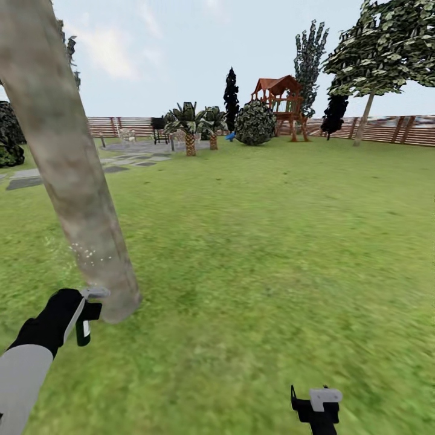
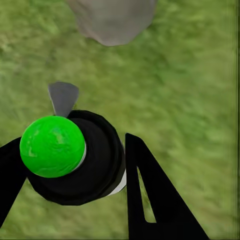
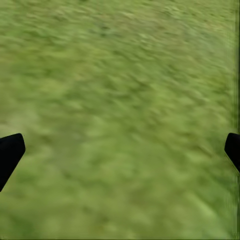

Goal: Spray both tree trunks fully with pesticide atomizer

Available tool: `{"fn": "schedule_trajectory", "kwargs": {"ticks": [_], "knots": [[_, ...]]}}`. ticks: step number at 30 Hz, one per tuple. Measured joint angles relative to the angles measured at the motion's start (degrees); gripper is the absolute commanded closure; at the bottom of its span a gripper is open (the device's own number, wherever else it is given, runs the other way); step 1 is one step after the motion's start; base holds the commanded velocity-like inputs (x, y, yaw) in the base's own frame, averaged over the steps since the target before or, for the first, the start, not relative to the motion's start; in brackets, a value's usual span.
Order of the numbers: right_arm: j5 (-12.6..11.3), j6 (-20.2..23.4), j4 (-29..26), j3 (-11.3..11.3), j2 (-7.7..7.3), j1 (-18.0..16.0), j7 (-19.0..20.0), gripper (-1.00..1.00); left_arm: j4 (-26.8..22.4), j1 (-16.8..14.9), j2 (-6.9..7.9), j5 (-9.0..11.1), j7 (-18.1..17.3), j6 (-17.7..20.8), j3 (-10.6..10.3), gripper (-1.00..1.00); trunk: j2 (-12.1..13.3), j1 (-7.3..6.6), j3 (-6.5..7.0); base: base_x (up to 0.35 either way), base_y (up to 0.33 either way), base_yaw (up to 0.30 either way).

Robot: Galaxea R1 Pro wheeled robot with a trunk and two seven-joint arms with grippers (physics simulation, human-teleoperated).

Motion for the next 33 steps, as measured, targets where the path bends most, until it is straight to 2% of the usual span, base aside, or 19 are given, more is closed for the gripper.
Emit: {"fn": "schedule_trajectory", "kwargs": {"ticks": [1,3,5,7,10,16,19,21,24,26,30,32,33], "knots": [[0.0,0.0,0.0,0.0,0.0,0.0,0.0,-1.0,0.2,0.4,0.06,-0.1,0.0,-0.2,0.4,1.0,0.0,0.0,0.0,0.107,-0.267,0.0],[0.0,0.0,0.0,0.0,0.0,0.0,0.0,-1.0,0.7,1.3,0.74,-0.5,0.0,-0.7,2.7,1.0,0.0,0.0,0.0,0.147,-0.254,0.0],[0.0,0.0,0.0,0.0,0.0,0.0,0.0,-1.0,2.1,2.1,1.57,-0.2,0.1,-3.1,4.0,1.0,0.0,0.0,0.0,0.197,-0.223,0.0],[0.0,0.0,0.0,0.0,0.0,0.0,0.0,-1.0,4.7,2.9,1.6,0.0,0.4,-6.0,4.3,1.0,0.0,0.0,0.0,0.224,-0.205,0.0],[0.0,0.0,0.0,0.0,0.0,0.0,0.0,-1.0,6.7,3.1,1.4,0.0,0.7,-8.1,4.4,1.0,0.0,0.0,0.0,0.218,-0.181,0.0],[0.0,0.0,0.0,0.0,0.0,0.0,0.0,-1.0,7.0,3.2,1.3,0.2,0.8,-9.2,4.7,1.0,0.0,0.0,0.0,0.031,-0.025,0.0],[0.0,0.0,0.0,0.1,0.0,0.0,0.2,-1.0,6.9,3.1,0.04,0.5,0.9,-9.5,4.8,1.0,0.0,0.0,0.0,0.0,0.0,0.0],[0.0,0.1,0.1,0.1,0.0,0.0,0.3,-1.0,6.8,3.1,0.23,0.2,0.9,-12.0,4.9,1.0,0.0,0.0,0.0,0.0,0.0,0.0],[0.0,0.1,0.1,0.1,0.11,0.0,0.3,-1.0,7.0,3.6,2.15,-0.1,0.8,-14.3,8.5,1.0,0.0,0.0,0.0,0.0,0.0,0.029],[0.0,0.1,0.1,0.1,0.15,0.0,0.3,-1.0,7.1,3.9,2.38,0.0,0.9,-14.4,9.4,1.0,0.0,0.0,0.0,0.0,0.0,0.197],[0.0,0.1,0.1,0.1,0.17,0.0,0.3,-1.0,8.6,5.9,2.17,0.2,5.7,-14.6,9.9,1.0,0.0,0.0,0.0,0.05,-0.026,0.268],[0.0,0.1,0.1,0.1,0.22,0.0,0.3,-1.0,9.7,6.4,2.02,0.8,6.6,-15.0,10.0,1.0,0.0,0.0,0.0,0.181,-0.143,0.273],[0.0,0.1,0.1,0.1,0.24,0.0,0.3,-1.0,10.8,6.5,1.99,1.5,6.9,-16.7,10.0,1.0,0.0,0.0,0.0,0.209,-0.178,0.131]]}}
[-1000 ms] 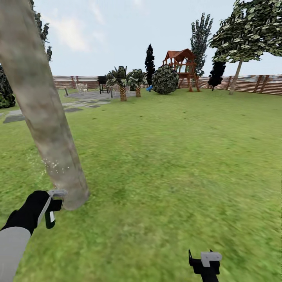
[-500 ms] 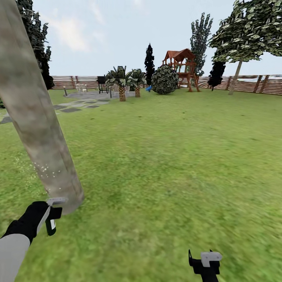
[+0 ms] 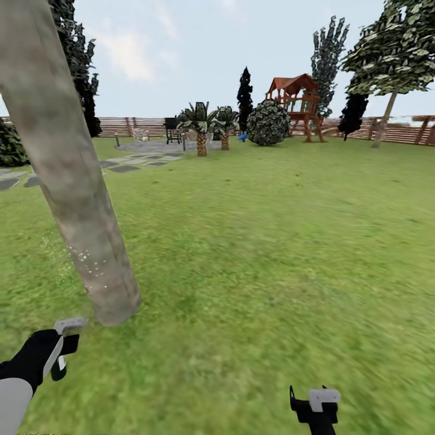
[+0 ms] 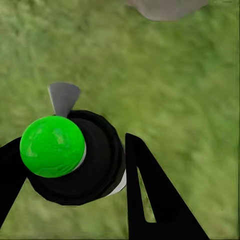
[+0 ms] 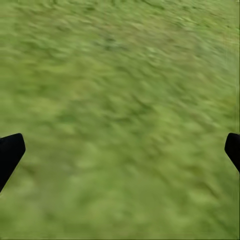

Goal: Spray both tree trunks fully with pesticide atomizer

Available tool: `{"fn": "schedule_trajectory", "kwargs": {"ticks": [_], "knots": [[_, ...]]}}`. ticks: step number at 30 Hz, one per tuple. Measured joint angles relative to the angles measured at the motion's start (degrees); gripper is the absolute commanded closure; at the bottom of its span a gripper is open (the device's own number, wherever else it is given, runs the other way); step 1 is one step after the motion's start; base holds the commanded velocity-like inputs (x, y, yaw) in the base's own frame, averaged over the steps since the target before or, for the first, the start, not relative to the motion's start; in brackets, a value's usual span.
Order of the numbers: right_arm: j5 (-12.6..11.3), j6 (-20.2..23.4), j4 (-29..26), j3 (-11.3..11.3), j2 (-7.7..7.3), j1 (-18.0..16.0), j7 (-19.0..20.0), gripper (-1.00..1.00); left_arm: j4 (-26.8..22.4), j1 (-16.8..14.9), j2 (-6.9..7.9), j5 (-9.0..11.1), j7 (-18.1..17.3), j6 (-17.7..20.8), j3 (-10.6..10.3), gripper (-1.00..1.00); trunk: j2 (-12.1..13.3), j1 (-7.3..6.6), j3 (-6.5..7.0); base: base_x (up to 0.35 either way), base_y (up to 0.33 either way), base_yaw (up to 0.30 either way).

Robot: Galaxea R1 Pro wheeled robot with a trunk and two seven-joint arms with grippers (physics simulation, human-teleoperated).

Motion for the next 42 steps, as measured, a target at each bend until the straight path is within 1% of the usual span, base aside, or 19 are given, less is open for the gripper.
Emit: {"fn": "schedule_trajectory", "kwargs": {"ticks": [1,4,7,13,15,18,22,26,42], "knots": [[0.0,0.0,0.0,0.0,0.01,0.0,0.0,-1.0,0.8,0.0,-0.01,0.6,0.2,-2.3,0.0,1.0,0.0,0.0,0.0,0.213,-0.182,0.084],[0.0,0.0,0.0,0.0,-0.03,0.0,0.0,-1.0,1.4,0.1,-0.12,1.1,0.2,-4.1,-0.1,1.0,0.0,0.0,0.0,0.207,-0.196,0.025],[0.0,0.0,0.0,0.0,-0.15,0.0,0.0,-1.0,1.4,0.1,-1.24,1.1,0.4,-4.6,0.0,1.0,0.0,0.0,0.0,0.141,-0.242,0.003],[0.1,0.0,0.0,0.0,-0.16,0.0,0.0,-1.0,1.5,0.1,-1.65,1.1,0.6,-4.7,0.0,1.0,0.0,0.0,0.0,0.024,-0.271,0.0],[0.1,0.0,0.0,0.0,-0.16,0.0,0.0,-1.0,1.5,0.1,-2.63,1.2,0.6,-4.8,-0.1,1.0,0.0,0.0,0.0,0.001,-0.275,0.0],[0.0,0.0,0.0,0.0,-0.16,0.0,0.0,-1.0,1.4,0.1,-3.38,1.0,0.6,-4.8,-0.1,1.0,0.0,0.0,0.0,0.0,-0.275,0.0],[0.0,0.0,0.0,0.0,-0.09,0.0,0.0,-1.0,1.4,0.1,-3.28,0.9,0.6,-4.8,0.0,1.0,0.0,0.0,0.0,0.0,-0.275,0.024],[0.0,0.0,0.0,0.0,-0.01,0.0,0.0,-1.0,1.4,0.1,-3.19,0.9,0.6,-4.7,0.0,1.0,0.0,0.0,0.0,0.081,-0.262,0.215],[0.0,0.0,0.0,0.0,0.02,0.0,0.0,-1.0,1.4,0.1,-3.36,1.0,0.7,-4.7,0.0,1.0,0.0,0.0,0.0,0.235,-0.189,0.276]]}}
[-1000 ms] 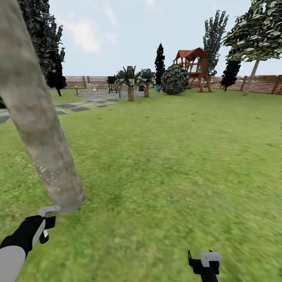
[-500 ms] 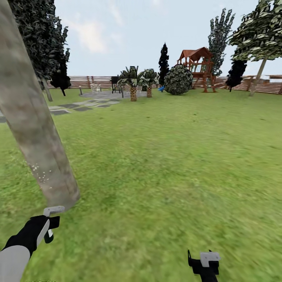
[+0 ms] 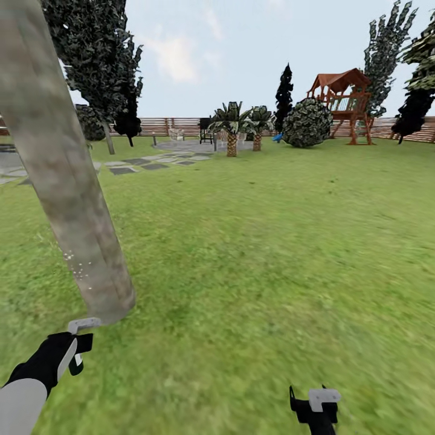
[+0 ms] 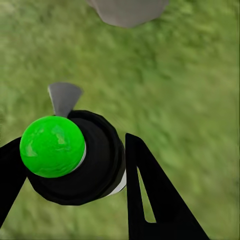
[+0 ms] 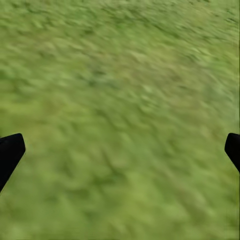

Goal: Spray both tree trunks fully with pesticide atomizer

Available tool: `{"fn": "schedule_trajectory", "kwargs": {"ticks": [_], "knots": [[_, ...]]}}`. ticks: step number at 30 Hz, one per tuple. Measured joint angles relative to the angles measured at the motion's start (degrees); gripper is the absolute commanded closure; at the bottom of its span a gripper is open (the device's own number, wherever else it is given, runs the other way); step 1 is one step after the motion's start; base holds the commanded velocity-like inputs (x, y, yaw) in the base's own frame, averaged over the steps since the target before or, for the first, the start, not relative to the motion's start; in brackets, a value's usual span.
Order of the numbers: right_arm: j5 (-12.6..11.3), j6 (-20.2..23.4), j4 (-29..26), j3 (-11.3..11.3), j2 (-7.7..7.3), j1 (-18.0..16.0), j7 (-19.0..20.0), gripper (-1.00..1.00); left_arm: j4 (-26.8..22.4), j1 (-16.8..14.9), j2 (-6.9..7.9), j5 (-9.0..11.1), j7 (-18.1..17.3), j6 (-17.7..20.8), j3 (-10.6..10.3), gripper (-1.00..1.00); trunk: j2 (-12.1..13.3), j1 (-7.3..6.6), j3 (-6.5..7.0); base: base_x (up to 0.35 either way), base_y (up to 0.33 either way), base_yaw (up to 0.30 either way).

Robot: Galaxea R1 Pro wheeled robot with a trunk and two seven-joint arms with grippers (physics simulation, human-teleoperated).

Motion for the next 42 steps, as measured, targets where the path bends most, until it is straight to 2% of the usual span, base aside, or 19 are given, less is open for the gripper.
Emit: {"fn": "schedule_trajectory", "kwargs": {"ticks": [6,18,27,42], "knots": [[0.0,0.0,0.0,0.1,0.06,0.0,0.1,-1.0,0.0,0.0,-0.01,0.0,0.0,0.0,0.1,1.0,0.0,0.0,0.0,0.226,-0.195,0.264],[0.0,0.0,0.0,0.0,0.02,0.0,0.0,-1.0,0.0,0.0,0.0,0.0,0.0,0.0,0.1,1.0,0.0,0.0,0.0,0.103,-0.247,0.044],[0.0,0.0,0.0,0.0,0.0,0.0,0.0,-1.0,-0.1,0.0,0.01,0.0,0.0,0.0,0.1,1.0,0.0,0.0,0.0,0.025,-0.267,0.264],[0.0,0.0,0.0,0.0,0.02,0.0,0.0,-1.0,-0.1,0.0,-0.09,0.0,0.0,0.0,0.1,1.0,0.0,0.0,0.0,0.222,-0.206,0.251]]}}
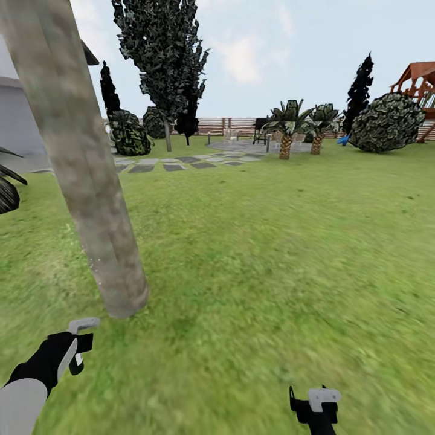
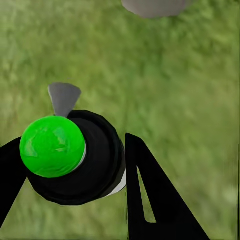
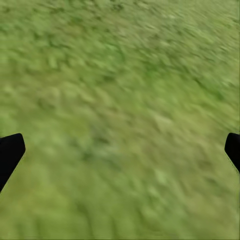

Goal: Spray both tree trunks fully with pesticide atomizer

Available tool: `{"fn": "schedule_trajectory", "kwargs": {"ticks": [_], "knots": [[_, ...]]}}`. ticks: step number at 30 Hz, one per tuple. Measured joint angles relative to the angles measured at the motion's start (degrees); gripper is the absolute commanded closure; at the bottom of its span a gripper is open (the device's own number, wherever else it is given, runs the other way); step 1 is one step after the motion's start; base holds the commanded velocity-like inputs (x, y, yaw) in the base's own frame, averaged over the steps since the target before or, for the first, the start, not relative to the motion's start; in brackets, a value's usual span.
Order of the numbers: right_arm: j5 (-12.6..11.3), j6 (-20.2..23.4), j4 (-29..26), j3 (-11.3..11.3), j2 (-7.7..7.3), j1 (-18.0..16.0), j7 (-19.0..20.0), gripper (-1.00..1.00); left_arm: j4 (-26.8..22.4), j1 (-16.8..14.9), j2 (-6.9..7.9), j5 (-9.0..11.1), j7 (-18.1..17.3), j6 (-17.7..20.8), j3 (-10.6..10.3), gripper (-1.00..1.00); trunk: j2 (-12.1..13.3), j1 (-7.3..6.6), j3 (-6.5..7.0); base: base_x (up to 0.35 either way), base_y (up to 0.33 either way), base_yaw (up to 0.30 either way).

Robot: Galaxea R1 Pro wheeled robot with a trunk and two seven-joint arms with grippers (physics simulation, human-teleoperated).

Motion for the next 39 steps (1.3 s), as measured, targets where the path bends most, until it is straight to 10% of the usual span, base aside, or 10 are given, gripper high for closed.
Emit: {"fn": "schedule_trajectory", "kwargs": {"ticks": [33,39], "knots": [[0.0,-0.1,0.0,0.0,-0.02,0.0,-0.1,-1.0,0.1,0.0,-0.37,0.3,-0.1,-0.1,-0.1,1.0,0.0,0.0,0.0,0.158,-0.165,0.167],[0.0,-0.1,0.0,0.0,-0.02,0.0,-0.1,-1.0,-0.9,-1.9,-3.75,0.1,-0.3,0.5,-0.7,1.0,0.0,0.0,0.01,0.001,-0.001,0.032]]}}
